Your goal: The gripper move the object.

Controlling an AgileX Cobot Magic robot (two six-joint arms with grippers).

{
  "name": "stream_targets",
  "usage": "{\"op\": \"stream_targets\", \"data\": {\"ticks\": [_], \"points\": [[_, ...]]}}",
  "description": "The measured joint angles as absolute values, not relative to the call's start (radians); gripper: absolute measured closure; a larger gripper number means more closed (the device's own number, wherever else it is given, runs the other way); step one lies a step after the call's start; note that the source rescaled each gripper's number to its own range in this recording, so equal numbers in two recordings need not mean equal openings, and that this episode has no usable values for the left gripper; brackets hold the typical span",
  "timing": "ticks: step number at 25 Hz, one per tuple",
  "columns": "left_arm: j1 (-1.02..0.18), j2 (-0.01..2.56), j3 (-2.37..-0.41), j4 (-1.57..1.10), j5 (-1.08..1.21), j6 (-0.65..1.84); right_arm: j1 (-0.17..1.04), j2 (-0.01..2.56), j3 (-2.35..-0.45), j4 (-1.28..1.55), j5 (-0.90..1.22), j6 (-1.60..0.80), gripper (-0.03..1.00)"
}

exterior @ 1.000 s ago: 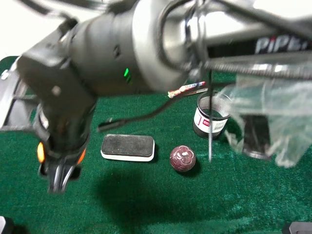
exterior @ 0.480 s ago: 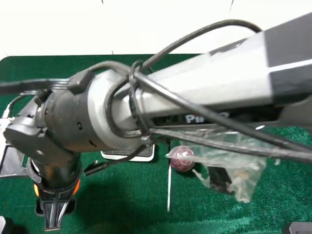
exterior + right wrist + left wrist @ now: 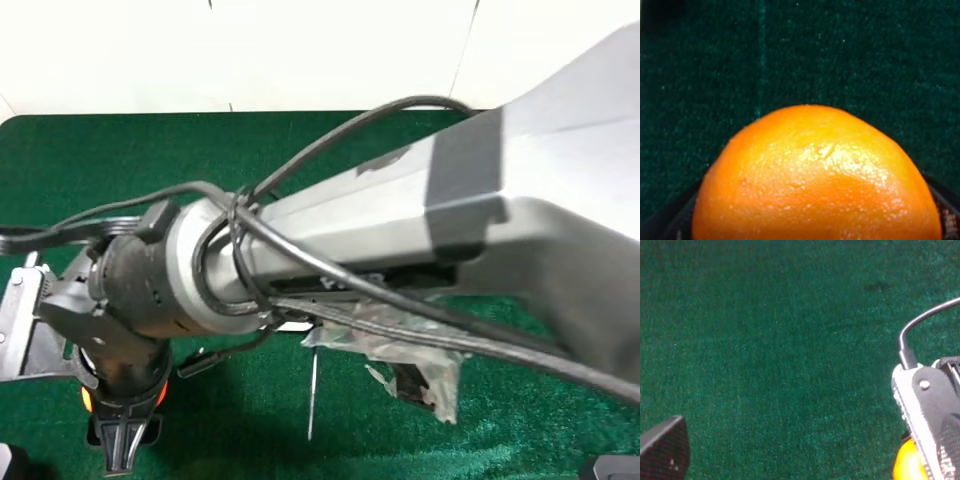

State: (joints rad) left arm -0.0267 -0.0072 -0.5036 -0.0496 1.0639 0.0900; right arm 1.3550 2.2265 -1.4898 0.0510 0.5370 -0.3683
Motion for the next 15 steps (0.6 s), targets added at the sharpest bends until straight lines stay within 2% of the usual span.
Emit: {"op": "stream_targets", "data": {"ticks": [15], "points": [[-0.027, -0.007, -0.504, -0.050, 1.064, 0.090, 1.332, 2.271, -1.490, 0.065, 0.490, -0.371, 0.97]]}}
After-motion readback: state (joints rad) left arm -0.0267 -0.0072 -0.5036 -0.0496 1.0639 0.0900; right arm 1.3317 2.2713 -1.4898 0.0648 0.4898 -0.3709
